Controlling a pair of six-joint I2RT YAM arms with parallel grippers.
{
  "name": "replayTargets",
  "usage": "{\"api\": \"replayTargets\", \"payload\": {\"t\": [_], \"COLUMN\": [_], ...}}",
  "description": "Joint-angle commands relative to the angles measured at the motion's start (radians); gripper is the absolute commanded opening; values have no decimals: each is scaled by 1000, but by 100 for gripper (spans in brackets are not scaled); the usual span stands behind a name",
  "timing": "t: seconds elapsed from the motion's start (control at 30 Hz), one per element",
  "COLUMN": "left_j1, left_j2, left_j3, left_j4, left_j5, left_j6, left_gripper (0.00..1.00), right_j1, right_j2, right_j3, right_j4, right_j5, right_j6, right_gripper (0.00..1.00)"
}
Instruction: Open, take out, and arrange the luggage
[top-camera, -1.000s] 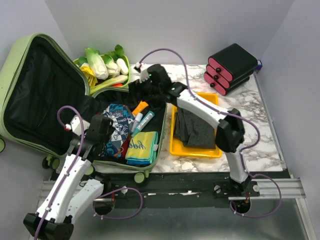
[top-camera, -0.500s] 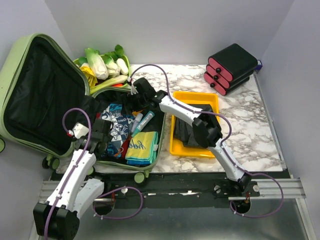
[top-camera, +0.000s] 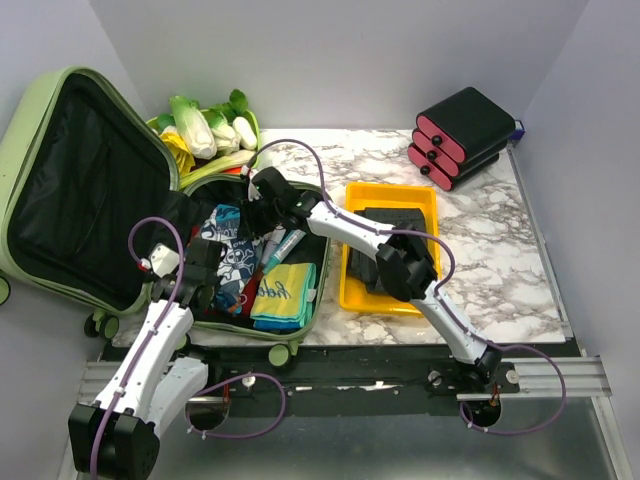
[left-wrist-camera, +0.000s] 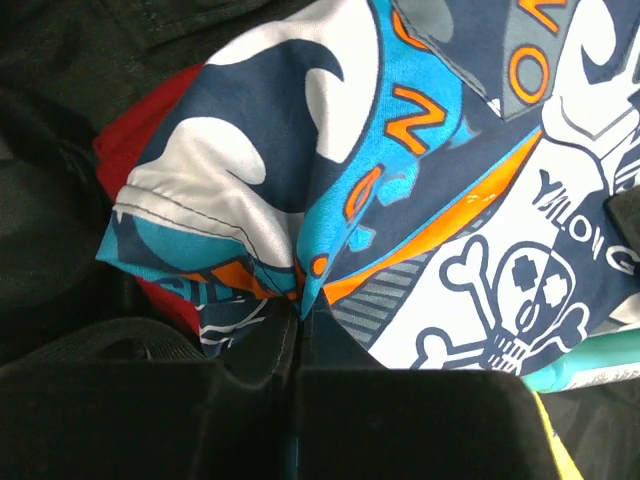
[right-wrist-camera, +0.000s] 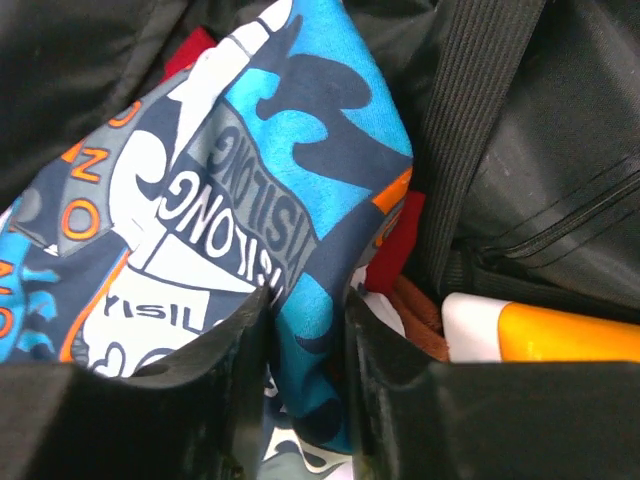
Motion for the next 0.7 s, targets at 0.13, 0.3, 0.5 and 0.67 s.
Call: {"api": "replayTargets", "payload": {"t": [0.13, 0.3, 0.5, 0.67], "left_j1": [6, 6, 6, -32], "left_j2": [-36, -49, -41, -14], "left_j3": [58, 93, 113, 150], "left_j4": [85, 143, 216, 245], "left_j5": [52, 118, 246, 288], "left_j6": [66, 88, 109, 86], "left_gripper": [0, 0, 0, 0], "right_j1": [10, 12, 10, 10], "right_j2": [-72, -135, -215, -255], "right_j3": [27, 6, -31, -50], "right_j4": [57, 69, 81, 66], "right_j5": [9, 15, -12, 50], "right_j6": [-65, -104, -177, -233], "right_gripper": [11, 1, 1, 1]}}
